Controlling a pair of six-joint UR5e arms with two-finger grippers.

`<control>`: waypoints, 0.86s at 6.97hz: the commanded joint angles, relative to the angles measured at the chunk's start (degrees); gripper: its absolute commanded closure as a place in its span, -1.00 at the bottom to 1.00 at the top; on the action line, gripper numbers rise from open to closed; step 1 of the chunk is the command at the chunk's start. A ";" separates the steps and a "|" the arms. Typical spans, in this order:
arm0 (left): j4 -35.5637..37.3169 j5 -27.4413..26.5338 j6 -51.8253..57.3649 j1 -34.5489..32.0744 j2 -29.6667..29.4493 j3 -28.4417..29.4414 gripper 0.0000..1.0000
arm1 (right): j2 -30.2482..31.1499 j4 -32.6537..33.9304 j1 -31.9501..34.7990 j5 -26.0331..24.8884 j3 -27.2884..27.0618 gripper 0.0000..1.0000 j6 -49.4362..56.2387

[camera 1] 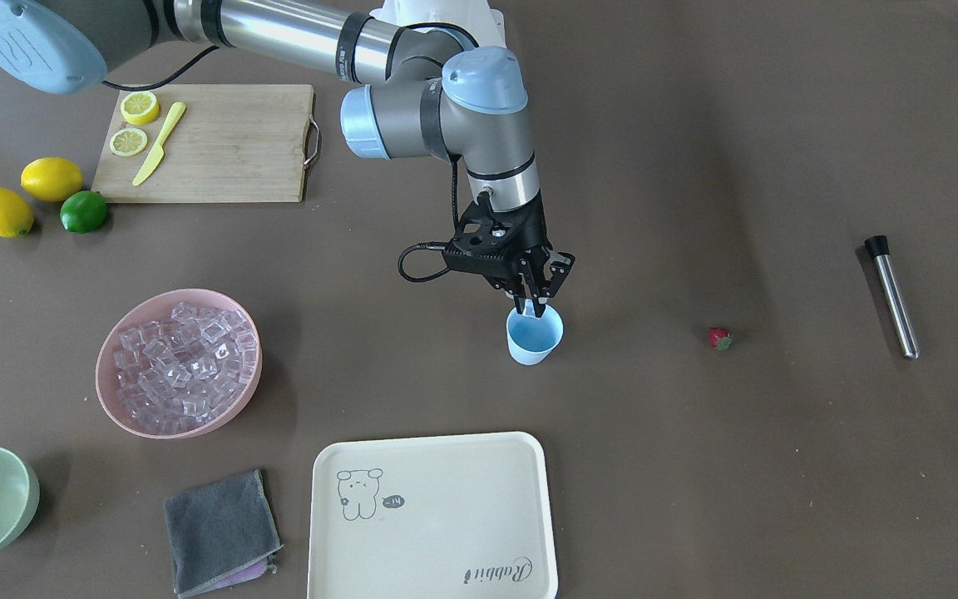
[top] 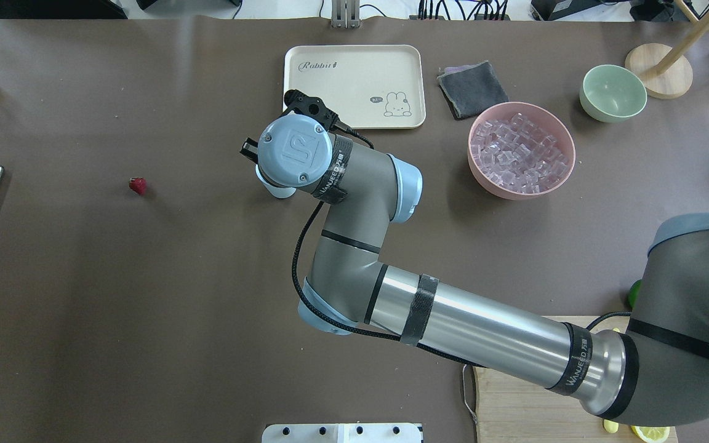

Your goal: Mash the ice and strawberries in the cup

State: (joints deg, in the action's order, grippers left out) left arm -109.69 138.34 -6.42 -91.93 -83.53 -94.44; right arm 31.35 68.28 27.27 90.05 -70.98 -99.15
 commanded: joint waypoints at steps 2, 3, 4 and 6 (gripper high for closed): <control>0.00 0.00 0.00 -0.09 0.03 -0.57 -0.99 | 0.20 2.54 1.98 1.17 -2.74 -0.67 0.45; 0.00 0.00 0.00 0.00 0.03 -0.40 -0.99 | 2.20 8.65 4.69 6.40 -5.80 -0.64 3.50; 0.00 0.00 0.00 0.00 0.12 -0.57 -0.99 | 6.58 13.76 7.24 9.33 -9.92 -0.62 6.83; 0.00 0.00 0.00 -0.09 0.12 -0.75 -0.99 | 20.09 20.37 12.77 12.15 -23.00 -0.42 11.14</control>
State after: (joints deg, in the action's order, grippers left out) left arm -109.69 138.34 -6.42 -91.98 -83.42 -95.05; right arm 43.72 84.61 36.53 99.75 -86.63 -91.55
